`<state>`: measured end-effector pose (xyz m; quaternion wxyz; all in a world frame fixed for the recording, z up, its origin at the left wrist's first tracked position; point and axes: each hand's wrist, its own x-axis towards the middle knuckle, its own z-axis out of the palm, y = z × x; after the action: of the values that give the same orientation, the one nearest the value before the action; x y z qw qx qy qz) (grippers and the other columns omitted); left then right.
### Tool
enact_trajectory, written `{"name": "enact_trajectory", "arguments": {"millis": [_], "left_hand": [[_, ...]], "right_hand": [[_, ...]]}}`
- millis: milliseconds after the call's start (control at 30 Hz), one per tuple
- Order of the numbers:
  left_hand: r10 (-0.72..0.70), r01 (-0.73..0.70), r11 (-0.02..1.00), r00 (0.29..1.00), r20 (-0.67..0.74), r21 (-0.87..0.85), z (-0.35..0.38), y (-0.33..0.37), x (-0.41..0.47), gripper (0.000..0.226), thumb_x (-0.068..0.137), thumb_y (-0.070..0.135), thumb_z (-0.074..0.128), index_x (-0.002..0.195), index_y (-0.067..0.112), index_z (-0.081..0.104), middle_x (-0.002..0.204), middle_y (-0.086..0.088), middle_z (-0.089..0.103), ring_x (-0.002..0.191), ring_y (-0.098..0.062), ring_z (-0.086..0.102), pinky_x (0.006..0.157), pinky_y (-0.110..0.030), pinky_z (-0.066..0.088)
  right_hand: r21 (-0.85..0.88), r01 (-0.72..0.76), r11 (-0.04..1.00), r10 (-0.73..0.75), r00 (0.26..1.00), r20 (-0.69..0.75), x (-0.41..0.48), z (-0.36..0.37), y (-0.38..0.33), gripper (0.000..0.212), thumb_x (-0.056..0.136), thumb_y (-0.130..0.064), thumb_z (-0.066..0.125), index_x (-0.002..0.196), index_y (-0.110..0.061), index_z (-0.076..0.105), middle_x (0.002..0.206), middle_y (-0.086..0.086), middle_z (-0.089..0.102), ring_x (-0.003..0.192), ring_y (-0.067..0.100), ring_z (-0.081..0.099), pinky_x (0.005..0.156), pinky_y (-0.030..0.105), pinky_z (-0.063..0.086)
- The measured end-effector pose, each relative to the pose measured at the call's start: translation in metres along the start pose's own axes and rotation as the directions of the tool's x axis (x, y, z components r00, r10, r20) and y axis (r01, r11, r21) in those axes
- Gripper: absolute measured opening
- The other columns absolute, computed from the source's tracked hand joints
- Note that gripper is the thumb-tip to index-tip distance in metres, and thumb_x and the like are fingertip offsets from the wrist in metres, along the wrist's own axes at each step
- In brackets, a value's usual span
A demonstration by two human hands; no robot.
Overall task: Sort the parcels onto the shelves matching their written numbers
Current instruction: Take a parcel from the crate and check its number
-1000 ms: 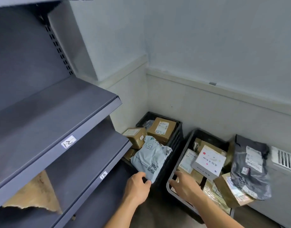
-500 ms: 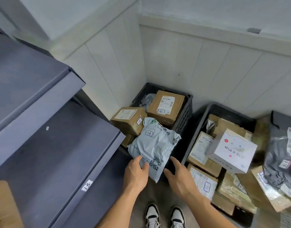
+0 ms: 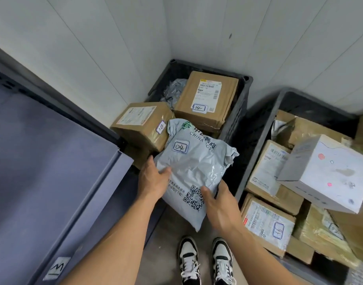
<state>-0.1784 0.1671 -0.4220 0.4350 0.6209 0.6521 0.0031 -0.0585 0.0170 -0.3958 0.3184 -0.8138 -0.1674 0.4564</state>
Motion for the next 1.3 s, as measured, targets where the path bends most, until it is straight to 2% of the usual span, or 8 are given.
{"name": "enact_trajectory", "arguments": {"millis": [100, 200, 367, 500, 800, 900, 1167, 1300], "left_hand": [[-0.004, 0.006, 0.999, 0.999, 0.037, -0.053, -0.002, -0.004, 0.012, 0.063, 0.086, 0.032, 0.073, 0.143, 0.021, 0.047, 0.129, -0.002, 0.061, 0.117, -0.025, 0.058, 0.102, -0.043, 0.049], [-0.012, 0.018, 0.995, 0.998, 0.060, -0.099, -0.001, -0.003, 0.015, 0.038, 0.087, 0.025, 0.074, 0.122, 0.019, 0.062, 0.110, -0.001, 0.067, 0.102, -0.023, 0.064, 0.089, -0.036, 0.052], [0.013, -0.012, 0.996, 1.000, 0.012, -0.089, -0.004, 0.008, -0.004, 0.015, 0.089, 0.022, 0.073, 0.100, 0.020, 0.063, 0.093, 0.003, 0.067, 0.084, -0.016, 0.063, 0.066, -0.027, 0.046], [0.046, -0.046, 0.995, 0.999, -0.006, -0.088, -0.007, 0.023, -0.033, 0.016, 0.088, 0.023, 0.073, 0.099, 0.017, 0.063, 0.091, 0.003, 0.067, 0.083, -0.017, 0.064, 0.074, -0.034, 0.053], [0.108, -0.113, 0.984, 0.993, -0.044, -0.139, -0.024, 0.082, -0.129, 0.018, 0.090, 0.030, 0.071, 0.102, 0.022, 0.061, 0.094, 0.009, 0.066, 0.082, -0.005, 0.061, 0.060, -0.024, 0.046], [0.146, -0.158, 0.971, 0.986, -0.078, -0.181, -0.036, 0.106, -0.167, 0.018, 0.089, 0.032, 0.072, 0.103, 0.024, 0.063, 0.095, 0.010, 0.067, 0.085, -0.007, 0.063, 0.064, -0.027, 0.049], [0.251, -0.290, 0.917, 0.953, -0.169, -0.273, -0.074, 0.159, -0.264, 0.011, 0.088, 0.029, 0.074, 0.095, 0.027, 0.065, 0.091, 0.012, 0.071, 0.083, -0.009, 0.068, 0.072, -0.033, 0.057], [0.338, -0.384, 0.871, 0.921, -0.195, -0.306, -0.097, 0.177, -0.309, 0.011, 0.089, 0.029, 0.073, 0.097, 0.030, 0.065, 0.091, 0.015, 0.072, 0.079, -0.001, 0.067, 0.059, -0.017, 0.049]], "right_hand": [[0.043, -0.045, 0.998, 0.045, 0.999, -0.002, 0.012, 0.001, 0.006, 0.019, 0.103, -0.034, 0.052, 0.119, -0.024, 0.049, 0.104, -0.013, 0.062, 0.088, -0.001, 0.057, 0.063, 0.014, 0.040], [0.080, -0.065, 0.995, 0.065, 0.998, 0.007, 0.018, 0.000, 0.008, 0.020, 0.103, -0.031, 0.052, 0.122, -0.023, 0.051, 0.104, -0.012, 0.064, 0.090, 0.001, 0.059, 0.065, 0.016, 0.042], [0.159, -0.102, 0.982, 0.102, 0.995, 0.003, 0.013, -0.009, 0.000, 0.011, 0.104, -0.026, 0.050, 0.114, -0.024, 0.053, 0.103, -0.007, 0.066, 0.088, 0.006, 0.062, 0.063, 0.020, 0.044], [0.179, -0.086, 0.980, 0.091, 0.996, -0.016, 0.000, -0.029, -0.007, 0.013, 0.104, -0.021, 0.049, 0.116, -0.023, 0.054, 0.101, -0.008, 0.065, 0.088, 0.006, 0.061, 0.063, 0.021, 0.043], [0.127, 0.004, 0.992, 0.001, 0.999, -0.044, -0.050, -0.109, -0.040, 0.012, 0.105, -0.018, 0.045, 0.116, -0.020, 0.050, 0.086, -0.002, 0.060, 0.067, 0.012, 0.056, 0.046, 0.018, 0.039], [0.141, 0.045, 0.989, -0.037, 0.998, -0.054, -0.076, -0.139, -0.058, 0.016, 0.105, -0.016, 0.045, 0.120, -0.019, 0.050, 0.078, -0.001, 0.058, 0.063, 0.014, 0.052, 0.050, 0.025, 0.038], [0.201, 0.227, 0.953, -0.203, 0.970, -0.135, -0.159, -0.205, -0.108, 0.027, 0.105, -0.016, 0.046, 0.126, -0.032, 0.048, 0.094, -0.007, 0.065, 0.074, 0.011, 0.060, 0.058, 0.025, 0.046], [0.218, 0.314, 0.924, -0.277, 0.943, -0.183, -0.203, -0.227, -0.126, 0.040, 0.099, -0.016, 0.056, 0.135, -0.030, 0.045, 0.104, -0.011, 0.065, 0.084, 0.010, 0.065, 0.064, 0.028, 0.051]]}}
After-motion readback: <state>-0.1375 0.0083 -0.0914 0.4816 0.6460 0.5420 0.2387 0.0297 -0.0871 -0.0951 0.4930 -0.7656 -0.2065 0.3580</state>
